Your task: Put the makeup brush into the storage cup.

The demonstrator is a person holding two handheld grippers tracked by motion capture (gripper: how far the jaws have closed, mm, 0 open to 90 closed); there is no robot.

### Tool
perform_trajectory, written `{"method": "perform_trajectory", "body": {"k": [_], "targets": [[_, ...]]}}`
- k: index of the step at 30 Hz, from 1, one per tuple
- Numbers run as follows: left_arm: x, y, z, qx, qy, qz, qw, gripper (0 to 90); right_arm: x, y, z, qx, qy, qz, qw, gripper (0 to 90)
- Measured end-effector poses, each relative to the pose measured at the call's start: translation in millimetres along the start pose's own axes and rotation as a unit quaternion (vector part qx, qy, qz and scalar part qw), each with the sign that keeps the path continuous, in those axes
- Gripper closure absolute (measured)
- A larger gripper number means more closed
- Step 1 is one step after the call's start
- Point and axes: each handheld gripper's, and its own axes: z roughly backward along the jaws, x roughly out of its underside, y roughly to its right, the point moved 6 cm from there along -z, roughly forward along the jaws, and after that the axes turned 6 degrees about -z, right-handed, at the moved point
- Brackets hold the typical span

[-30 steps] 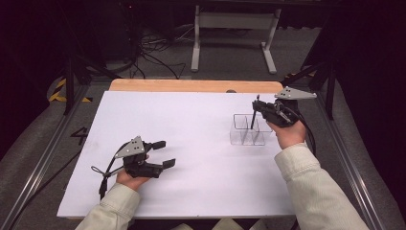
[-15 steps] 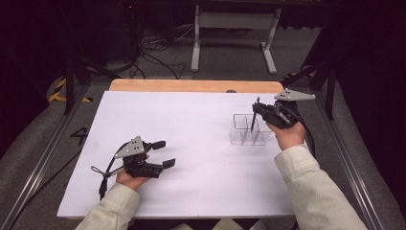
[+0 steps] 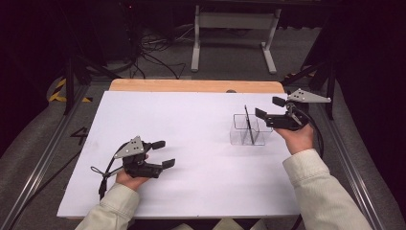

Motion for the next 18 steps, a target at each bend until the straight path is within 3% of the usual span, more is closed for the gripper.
{"method": "perform_trajectory", "body": {"k": [8,18], "targets": [[-0.9,-1.5,3.8,-0.005,0.000,0.007,1.0000,15.9,3.0,-4.1,21.1,-0.019,0.004,0.030,0.9994,8.9],[-4.5,-1.5,14.2,-0.011,0.009,0.013,0.9998,13.4,16.5,-12.4,41.5,-0.045,0.014,0.048,0.9977,5.1]]}}
